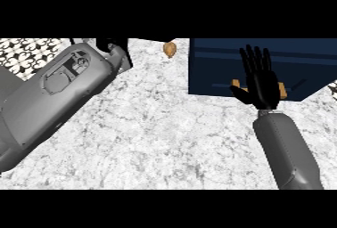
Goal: Pick up the can, place it into the drawer and close the drawer
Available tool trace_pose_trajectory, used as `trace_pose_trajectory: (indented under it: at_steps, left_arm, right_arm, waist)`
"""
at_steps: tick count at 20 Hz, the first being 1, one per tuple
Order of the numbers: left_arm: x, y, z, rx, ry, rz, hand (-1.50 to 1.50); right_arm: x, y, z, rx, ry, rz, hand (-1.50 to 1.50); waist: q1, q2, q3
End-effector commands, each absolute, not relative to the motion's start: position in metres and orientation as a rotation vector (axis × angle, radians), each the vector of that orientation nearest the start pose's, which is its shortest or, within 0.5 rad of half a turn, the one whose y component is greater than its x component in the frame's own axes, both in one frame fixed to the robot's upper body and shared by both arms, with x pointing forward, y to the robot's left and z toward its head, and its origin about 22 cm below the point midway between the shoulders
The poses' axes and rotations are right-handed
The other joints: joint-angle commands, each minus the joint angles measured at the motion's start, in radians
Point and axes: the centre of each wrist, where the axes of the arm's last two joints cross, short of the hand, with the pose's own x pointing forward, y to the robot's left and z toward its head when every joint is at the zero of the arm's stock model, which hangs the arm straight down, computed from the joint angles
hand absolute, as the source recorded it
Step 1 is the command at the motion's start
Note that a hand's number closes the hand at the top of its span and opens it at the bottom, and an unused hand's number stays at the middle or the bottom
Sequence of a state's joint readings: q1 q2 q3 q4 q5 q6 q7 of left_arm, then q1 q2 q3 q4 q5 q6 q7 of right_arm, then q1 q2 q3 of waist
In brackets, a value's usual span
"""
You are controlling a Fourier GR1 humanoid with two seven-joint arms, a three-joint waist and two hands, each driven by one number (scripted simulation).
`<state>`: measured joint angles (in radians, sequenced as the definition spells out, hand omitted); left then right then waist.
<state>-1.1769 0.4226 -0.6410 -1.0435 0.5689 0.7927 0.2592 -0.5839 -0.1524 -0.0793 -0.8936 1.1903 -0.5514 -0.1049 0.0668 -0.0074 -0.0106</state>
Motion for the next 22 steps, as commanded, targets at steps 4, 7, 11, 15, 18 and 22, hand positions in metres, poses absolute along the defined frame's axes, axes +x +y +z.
trace_pose_trajectory:
  at_steps: [4, 7, 11, 15, 18, 22]
  left_arm:
    - [0.387, 0.118, 0.214, 0.241, -1.715, -0.058, -1.50]
    - [0.389, 0.130, 0.210, 0.240, -1.721, -0.057, -1.50]
    - [0.373, 0.125, 0.177, 0.253, -1.729, -0.068, -1.50]
    - [0.373, 0.141, 0.181, 0.242, -1.730, -0.079, -1.50]
    - [0.365, 0.140, 0.175, 0.230, -1.728, -0.085, -1.50]
    - [0.364, 0.159, 0.172, 0.236, -1.724, -0.089, -1.50]
  right_arm:
    - [0.410, -0.232, 0.019, -1.326, -1.670, 0.870, -1.50]
    - [0.421, -0.210, 0.024, -1.354, -1.666, 0.850, -1.50]
    - [0.438, -0.209, 0.051, -1.380, -1.677, 0.839, -1.50]
    - [0.449, -0.204, 0.068, -1.396, -1.695, 0.819, -1.50]
    - [0.452, -0.201, 0.068, -1.399, -1.679, 0.814, -1.50]
    - [0.452, -0.195, 0.066, -1.385, -1.693, 0.788, -1.50]
  waist:
    - [0.004, 0.018, 0.013]
    - [0.015, 0.028, 0.013]
    - [0.015, 0.027, 0.012]
    - [0.027, 0.035, 0.012]
    - [0.032, 0.037, 0.013]
    - [0.030, 0.039, 0.013]
